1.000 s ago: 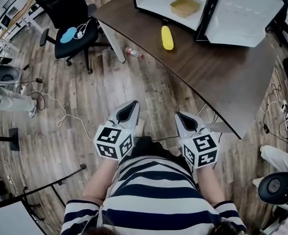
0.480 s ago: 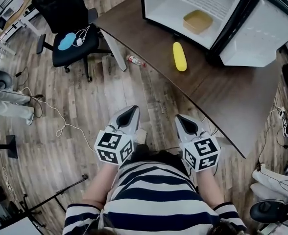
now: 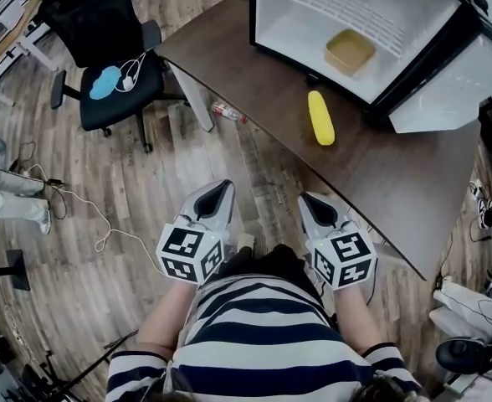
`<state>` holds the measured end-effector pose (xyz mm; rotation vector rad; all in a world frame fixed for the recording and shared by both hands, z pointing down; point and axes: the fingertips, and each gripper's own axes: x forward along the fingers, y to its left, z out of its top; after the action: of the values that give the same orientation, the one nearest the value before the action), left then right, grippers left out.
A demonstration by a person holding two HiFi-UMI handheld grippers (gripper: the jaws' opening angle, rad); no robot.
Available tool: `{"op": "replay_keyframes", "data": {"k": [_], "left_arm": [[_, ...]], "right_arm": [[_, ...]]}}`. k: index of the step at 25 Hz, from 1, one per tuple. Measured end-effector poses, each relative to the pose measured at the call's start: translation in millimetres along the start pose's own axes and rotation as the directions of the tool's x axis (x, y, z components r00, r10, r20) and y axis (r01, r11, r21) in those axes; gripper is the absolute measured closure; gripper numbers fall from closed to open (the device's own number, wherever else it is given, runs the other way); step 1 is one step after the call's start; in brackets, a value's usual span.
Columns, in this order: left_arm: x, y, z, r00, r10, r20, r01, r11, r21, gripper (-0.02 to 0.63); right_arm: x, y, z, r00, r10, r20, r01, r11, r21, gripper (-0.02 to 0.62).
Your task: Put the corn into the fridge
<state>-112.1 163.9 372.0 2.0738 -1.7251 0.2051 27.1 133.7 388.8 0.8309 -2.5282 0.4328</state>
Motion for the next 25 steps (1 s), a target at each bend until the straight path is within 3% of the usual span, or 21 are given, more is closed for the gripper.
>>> {"op": "replay_keyframes", "data": {"k": [9,16,25], "left_arm": [[37.9,27.5,16.0,0.998,-0.065,-0.016,0.065,0.998,0.017,0.606],[88.7,33.3,31.4,0.998,-0.063,-0.023,0.063,0.998,0.009,0.606],[160.9,20.9,52.5,0.996,-0.084,-0.045,0.085,0.996,0.027,0.606]], "right_arm": [[47.8,5.0,24.8,1.000,0.000,-0.014,0.000,1.000,-0.018,0.571],[72.1,-42.7,40.7,1.000,-0.017,-0.019,0.016,1.000,-0.017,0.554],[102.2,-118.9,64.5,0.999,-0.040,0.001,0.040,0.999,0.001,0.463]]}}
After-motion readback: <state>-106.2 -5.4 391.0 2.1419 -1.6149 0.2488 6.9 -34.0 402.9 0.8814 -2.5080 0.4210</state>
